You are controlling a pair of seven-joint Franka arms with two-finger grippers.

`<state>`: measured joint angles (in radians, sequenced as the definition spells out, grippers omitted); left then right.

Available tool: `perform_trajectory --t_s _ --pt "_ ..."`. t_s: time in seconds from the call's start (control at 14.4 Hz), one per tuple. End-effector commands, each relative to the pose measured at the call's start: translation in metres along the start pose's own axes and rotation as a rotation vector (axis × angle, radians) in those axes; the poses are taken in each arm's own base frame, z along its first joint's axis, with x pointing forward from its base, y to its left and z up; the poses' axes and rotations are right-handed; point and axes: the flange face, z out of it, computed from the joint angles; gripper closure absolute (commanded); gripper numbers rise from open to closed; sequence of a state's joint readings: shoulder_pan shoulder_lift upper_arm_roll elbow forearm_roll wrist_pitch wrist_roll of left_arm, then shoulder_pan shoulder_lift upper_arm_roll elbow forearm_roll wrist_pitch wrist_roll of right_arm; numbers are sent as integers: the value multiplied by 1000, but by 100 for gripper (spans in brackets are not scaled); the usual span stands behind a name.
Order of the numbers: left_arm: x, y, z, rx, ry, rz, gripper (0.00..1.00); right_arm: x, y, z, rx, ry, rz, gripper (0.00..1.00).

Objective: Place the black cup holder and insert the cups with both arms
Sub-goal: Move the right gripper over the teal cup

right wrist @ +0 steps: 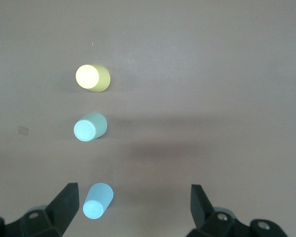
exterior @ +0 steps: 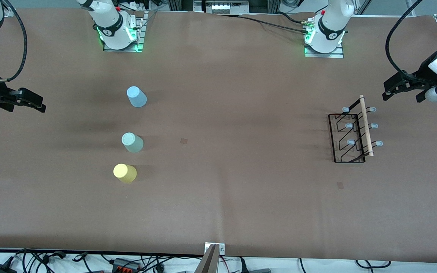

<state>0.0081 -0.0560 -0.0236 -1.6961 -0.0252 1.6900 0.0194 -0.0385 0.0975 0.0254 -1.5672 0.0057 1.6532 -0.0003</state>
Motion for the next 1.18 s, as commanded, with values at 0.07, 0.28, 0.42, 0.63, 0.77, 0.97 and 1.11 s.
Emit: perform_trajectory --t_s 0.07,0.28,0.42,0.63,0.77,0.97,1.11 --pt "-2 0 -6 13 -1 -7 0 2 -2 -4 9 8 -14 0" --pt "-2 0 -7 13 0 -7 0 4 -5 2 15 1 -13 0" --pt "-2 0 -6 13 -1 -7 0 6 -6 12 14 -19 -16 0" --pt "-2 0 -7 13 0 -7 0 8 -7 31 11 -67 -22 0" --pt "-2 0 -7 14 0 -7 0 3 -14 45 10 -119 -34 0" --pt "-2 0 -7 13 -1 -7 0 7 -37 94 12 -100 -61 0" --pt "-3 0 -7 13 -3 -7 0 1 -55 133 14 -38 -75 0"
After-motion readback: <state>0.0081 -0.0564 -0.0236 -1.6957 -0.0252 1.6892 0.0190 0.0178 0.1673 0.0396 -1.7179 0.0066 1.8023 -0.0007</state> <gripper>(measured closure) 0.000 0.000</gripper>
